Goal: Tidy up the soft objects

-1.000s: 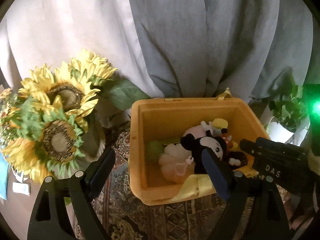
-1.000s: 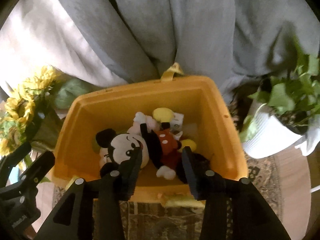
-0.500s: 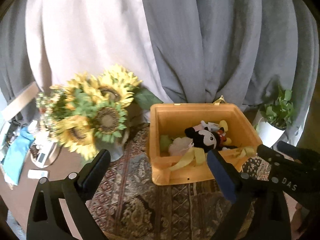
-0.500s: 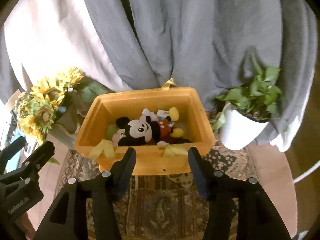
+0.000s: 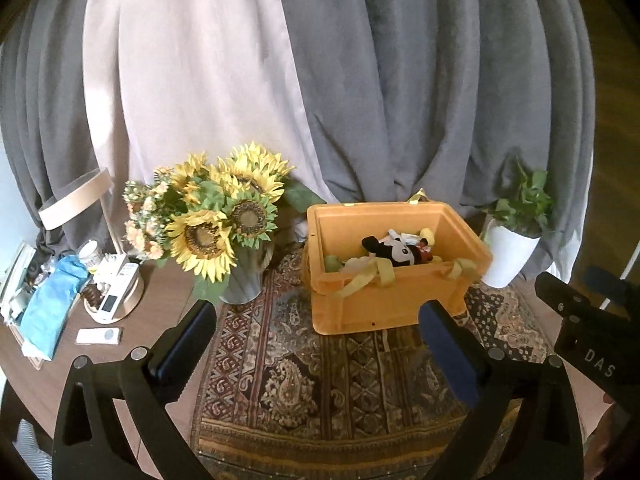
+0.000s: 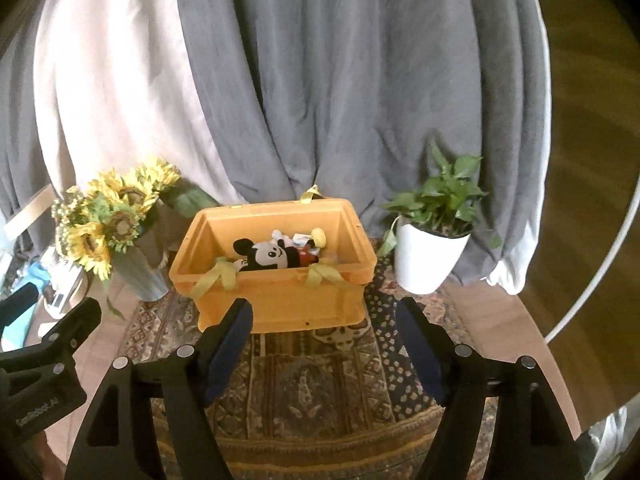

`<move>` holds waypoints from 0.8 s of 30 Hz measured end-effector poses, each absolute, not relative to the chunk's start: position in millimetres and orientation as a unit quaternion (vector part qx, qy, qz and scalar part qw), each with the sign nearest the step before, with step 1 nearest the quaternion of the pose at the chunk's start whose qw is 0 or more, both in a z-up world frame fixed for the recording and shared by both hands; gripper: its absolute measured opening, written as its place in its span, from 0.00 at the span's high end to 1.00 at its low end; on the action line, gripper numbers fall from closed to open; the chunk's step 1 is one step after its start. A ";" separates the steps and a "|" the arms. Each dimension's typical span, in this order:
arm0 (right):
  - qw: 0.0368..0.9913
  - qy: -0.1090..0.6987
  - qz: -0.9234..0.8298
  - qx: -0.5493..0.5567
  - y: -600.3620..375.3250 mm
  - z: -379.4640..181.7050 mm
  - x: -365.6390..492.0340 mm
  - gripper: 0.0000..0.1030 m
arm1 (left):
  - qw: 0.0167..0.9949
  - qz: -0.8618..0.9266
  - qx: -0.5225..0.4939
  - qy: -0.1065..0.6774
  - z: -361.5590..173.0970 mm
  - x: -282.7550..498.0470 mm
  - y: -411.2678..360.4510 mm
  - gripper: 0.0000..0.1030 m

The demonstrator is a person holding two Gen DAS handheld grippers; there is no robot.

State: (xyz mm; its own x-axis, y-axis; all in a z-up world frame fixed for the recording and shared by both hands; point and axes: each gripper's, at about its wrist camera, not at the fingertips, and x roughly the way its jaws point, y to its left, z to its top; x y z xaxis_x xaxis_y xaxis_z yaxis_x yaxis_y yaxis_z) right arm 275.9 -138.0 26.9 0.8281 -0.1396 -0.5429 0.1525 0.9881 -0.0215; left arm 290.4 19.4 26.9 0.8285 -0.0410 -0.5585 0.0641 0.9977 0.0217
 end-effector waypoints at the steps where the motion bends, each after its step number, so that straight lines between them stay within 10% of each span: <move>1: 0.957 0.279 -0.078 0.008 -137.5 28.1 269.2 0.24 | 0.957 -0.029 0.019 0.286 28.5 282.3 18.9 0.00; 24: 0.971 0.234 -0.045 -0.006 -168.4 36.2 130.1 0.23 | 0.972 0.018 0.014 0.233 39.6 125.9 -11.0 0.00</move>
